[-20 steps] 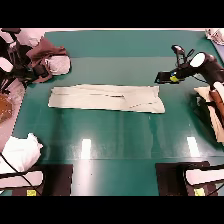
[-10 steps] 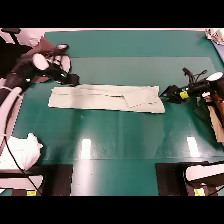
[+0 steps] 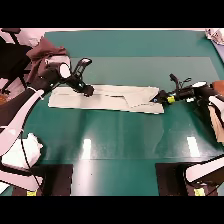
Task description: Fold the shirts.
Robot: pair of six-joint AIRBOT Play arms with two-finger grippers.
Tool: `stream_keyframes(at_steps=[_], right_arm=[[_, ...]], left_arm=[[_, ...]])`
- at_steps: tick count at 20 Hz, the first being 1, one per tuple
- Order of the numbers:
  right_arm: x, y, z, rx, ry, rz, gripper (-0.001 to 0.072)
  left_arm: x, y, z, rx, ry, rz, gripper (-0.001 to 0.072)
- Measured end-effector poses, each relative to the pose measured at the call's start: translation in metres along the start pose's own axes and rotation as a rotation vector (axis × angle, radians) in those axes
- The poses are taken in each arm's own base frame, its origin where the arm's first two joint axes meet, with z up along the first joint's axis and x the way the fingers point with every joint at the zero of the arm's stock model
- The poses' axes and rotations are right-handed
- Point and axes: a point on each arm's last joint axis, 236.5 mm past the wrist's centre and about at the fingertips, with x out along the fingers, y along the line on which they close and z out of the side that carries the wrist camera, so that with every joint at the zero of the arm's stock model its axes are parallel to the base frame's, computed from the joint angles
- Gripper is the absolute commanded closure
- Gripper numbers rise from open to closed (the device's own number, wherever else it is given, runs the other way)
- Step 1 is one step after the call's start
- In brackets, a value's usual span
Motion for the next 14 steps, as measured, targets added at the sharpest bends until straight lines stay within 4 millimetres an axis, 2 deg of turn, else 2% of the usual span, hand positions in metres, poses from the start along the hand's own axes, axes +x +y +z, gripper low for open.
stream_keyframes(at_steps=[1, 5, 8, 11, 14], right_arm=[[0.002, 0.004, 0.002, -0.02, -0.007, -0.007, 0.0688], [-0.011, 0.031, 0.012, -0.067, -0.065, -0.009, 0.0689], [-0.026, 0.054, 0.017, -0.067, -0.105, -0.004, 0.069], [-0.041, 0.076, 0.016, -0.049, -0.129, 0.011, 0.069], [-0.06, 0.114, 0.016, -0.056, -0.131, 0.046, 0.069]], left_arm=[[0.005, -0.004, 0.0, 0.008, 0.001, -0.005, 0.0423], [0.024, -0.025, 0.0, 0.068, 0.007, -0.037, 0.0423], [0.035, -0.034, 0.008, 0.086, -0.03, -0.046, 0.0423], [0.05, -0.043, 0.008, 0.089, -0.033, -0.062, 0.0424], [0.063, -0.046, 0.005, 0.077, -0.024, -0.075, 0.0424]])
